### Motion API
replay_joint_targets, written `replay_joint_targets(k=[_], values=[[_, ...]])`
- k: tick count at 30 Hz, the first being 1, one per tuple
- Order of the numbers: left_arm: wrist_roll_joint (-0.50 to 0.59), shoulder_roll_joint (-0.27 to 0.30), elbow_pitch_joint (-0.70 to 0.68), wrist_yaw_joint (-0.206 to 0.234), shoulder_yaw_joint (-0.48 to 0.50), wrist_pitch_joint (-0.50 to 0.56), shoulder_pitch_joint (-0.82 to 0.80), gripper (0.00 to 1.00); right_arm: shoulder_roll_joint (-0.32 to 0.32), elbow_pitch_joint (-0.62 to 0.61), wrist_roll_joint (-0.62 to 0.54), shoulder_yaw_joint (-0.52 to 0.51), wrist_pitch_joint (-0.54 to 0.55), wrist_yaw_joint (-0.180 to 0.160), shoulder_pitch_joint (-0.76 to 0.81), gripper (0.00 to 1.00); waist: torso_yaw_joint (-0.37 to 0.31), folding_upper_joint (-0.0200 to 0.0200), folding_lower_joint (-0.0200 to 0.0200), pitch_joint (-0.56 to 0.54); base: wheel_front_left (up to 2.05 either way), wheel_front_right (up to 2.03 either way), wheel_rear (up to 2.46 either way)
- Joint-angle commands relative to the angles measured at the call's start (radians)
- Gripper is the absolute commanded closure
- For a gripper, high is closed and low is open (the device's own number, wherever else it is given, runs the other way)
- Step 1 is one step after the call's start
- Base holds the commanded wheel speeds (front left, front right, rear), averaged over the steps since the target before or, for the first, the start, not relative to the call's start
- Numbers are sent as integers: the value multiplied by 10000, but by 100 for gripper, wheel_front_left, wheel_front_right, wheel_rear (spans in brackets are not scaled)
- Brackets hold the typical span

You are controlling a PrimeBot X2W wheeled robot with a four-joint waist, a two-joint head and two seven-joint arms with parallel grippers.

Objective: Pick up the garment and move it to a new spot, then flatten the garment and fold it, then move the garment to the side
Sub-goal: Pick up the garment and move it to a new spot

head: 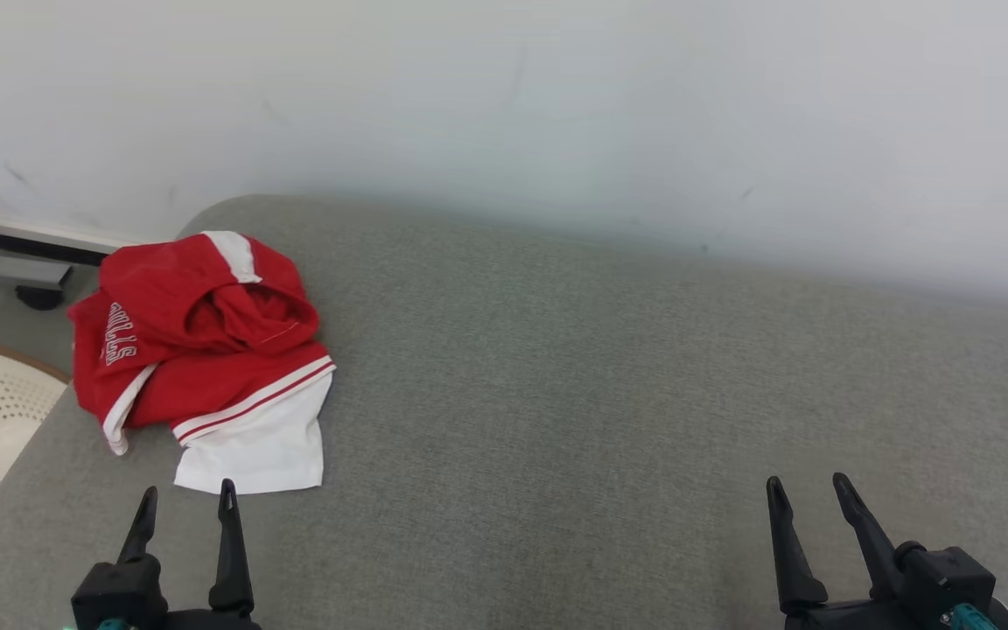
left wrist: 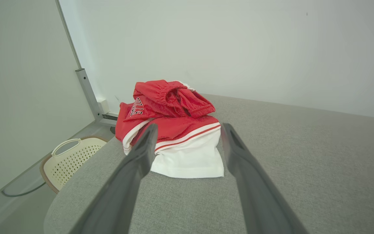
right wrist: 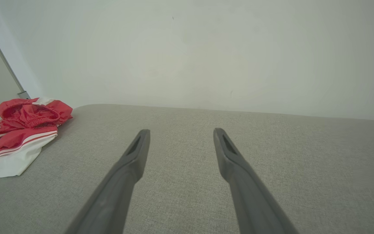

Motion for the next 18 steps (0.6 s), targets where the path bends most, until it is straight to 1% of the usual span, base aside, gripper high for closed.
replay_joint_targets(k=[1, 11, 15, 18], values=[[-13, 60, -59, 47, 18, 17, 78, 0, -22, 38, 87, 17, -27, 37, 131, 0, 586, 0, 0, -99, 0, 0, 0], [-46, 199, -191, 239, 159, -5, 127, 0, -22, 273, 300, 153, -192, 37, 76, 0, 1822, 0, 0, -171, 0, 0, 0], [-82, 291, -200, 358, 299, -57, 248, 0, -22, 334, 330, 230, -245, 37, 24, 0, 2120, 0, 0, -178, 0, 0, 0], [-42, 227, -421, 525, 313, 7, 351, 0, -22, 370, 348, 258, -260, 37, -3, 0, 2212, 0, 0, -187, 0, 0, 0]])
